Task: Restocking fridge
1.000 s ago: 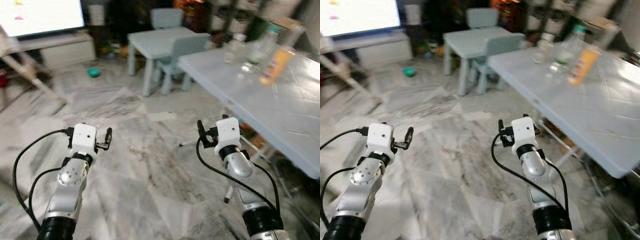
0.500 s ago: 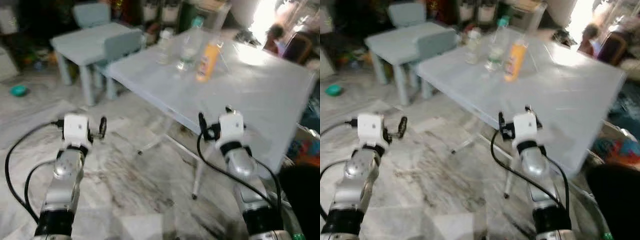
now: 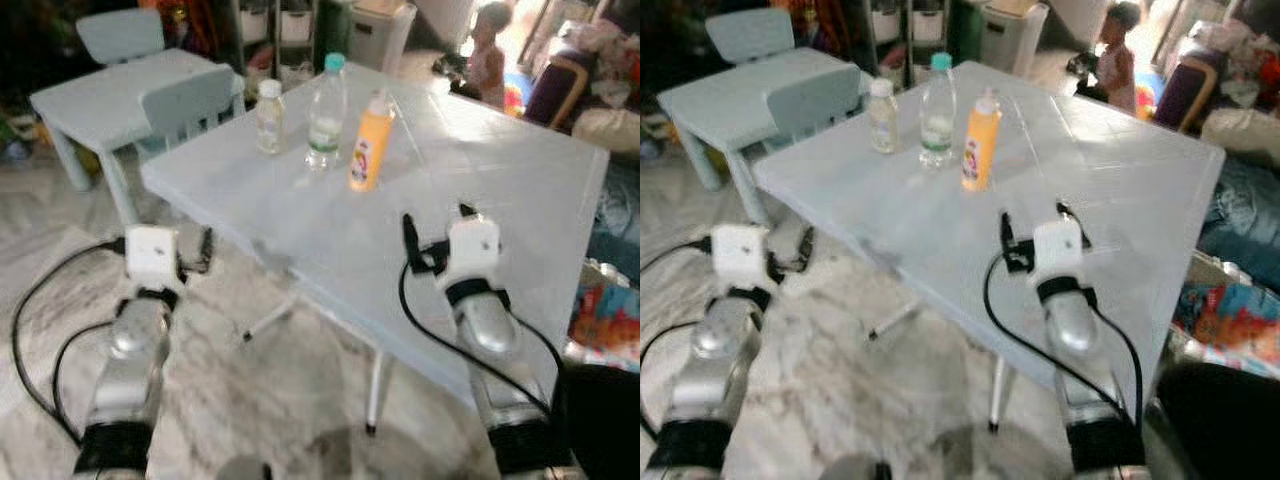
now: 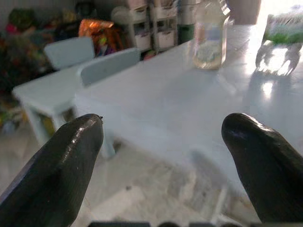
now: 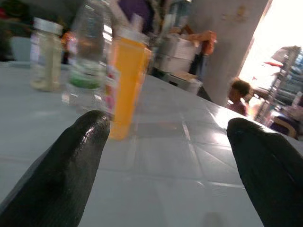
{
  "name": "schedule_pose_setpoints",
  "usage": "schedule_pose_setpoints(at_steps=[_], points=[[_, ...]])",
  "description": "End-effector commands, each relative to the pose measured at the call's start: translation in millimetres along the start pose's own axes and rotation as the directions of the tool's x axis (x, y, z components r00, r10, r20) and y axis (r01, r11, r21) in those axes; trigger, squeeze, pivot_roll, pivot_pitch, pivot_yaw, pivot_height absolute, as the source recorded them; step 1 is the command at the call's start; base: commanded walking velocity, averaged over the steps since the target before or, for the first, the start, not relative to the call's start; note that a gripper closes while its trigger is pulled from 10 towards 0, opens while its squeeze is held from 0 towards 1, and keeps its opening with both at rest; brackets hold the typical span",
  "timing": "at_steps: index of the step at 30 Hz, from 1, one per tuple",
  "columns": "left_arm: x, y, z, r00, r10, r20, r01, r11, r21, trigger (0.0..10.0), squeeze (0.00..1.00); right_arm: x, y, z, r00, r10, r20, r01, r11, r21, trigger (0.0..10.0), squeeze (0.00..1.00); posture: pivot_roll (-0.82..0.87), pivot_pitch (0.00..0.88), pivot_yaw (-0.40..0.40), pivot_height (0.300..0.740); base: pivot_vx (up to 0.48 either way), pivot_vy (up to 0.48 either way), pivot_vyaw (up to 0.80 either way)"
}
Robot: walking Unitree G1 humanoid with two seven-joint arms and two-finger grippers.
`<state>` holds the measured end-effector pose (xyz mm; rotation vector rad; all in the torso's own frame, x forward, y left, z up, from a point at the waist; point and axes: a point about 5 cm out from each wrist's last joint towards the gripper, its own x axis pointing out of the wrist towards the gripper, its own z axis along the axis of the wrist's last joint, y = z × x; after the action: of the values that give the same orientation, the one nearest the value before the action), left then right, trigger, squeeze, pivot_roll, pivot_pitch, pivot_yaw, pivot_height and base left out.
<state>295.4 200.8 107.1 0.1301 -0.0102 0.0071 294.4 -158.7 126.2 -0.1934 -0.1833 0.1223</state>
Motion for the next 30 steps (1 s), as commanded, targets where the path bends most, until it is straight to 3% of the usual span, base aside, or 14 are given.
schedule_pose_setpoints(at_steps=[1, 7, 17, 26, 30], points=[[1.1, -9.5, 2, 0.999, -0.033, 0.013, 0.033, 0.999, -0.002, 10.0, 0.00, -3.3, -9.2, 0, 1.000, -0.022, -0.004, 0.022, 1.000, -0.008, 10.0, 0.00, -0.01, 0.000, -0.033, 0.740, 0.000, 0.420, 0.00], [2.6, -12.2, 5, 0.999, -0.042, 0.026, 0.042, 0.999, 0.000, 10.0, 0.00, -1.5, -9.1, 2, 1.000, -0.016, 0.006, 0.016, 1.000, 0.001, 10.0, 0.00, -0.01, 0.000, -0.032, 0.740, 0.000, 0.419, -0.21], [-0.1, -18.3, 5, 0.997, -0.072, 0.039, 0.072, 0.997, -0.005, 10.0, 0.00, -3.2, -8.4, 0, 1.000, -0.015, -0.004, 0.015, 1.000, -0.003, 10.0, 0.00, -0.01, 0.000, -0.034, 0.740, 0.244, 0.414, -0.05], [-2.1, -27.8, 6, 0.992, -0.120, 0.044, 0.121, 0.993, -0.018, 10.0, 0.00, -3.1, -6.8, 0, 1.000, -0.012, -0.007, 0.012, 1.000, -0.002, 10.0, 0.00, -0.01, 0.000, -0.032, 0.740, 0.470, 0.000, -0.53], [-2.5, -29.7, 5, 0.991, -0.127, 0.039, 0.128, 0.992, -0.023, 10.0, 0.00, -2.8, -6.9, 0, 1.000, -0.011, -0.006, 0.011, 1.000, -0.006, 10.0, 0.00, -0.01, 0.000, -0.032, 0.740, 0.472, 0.000, 0.00]])
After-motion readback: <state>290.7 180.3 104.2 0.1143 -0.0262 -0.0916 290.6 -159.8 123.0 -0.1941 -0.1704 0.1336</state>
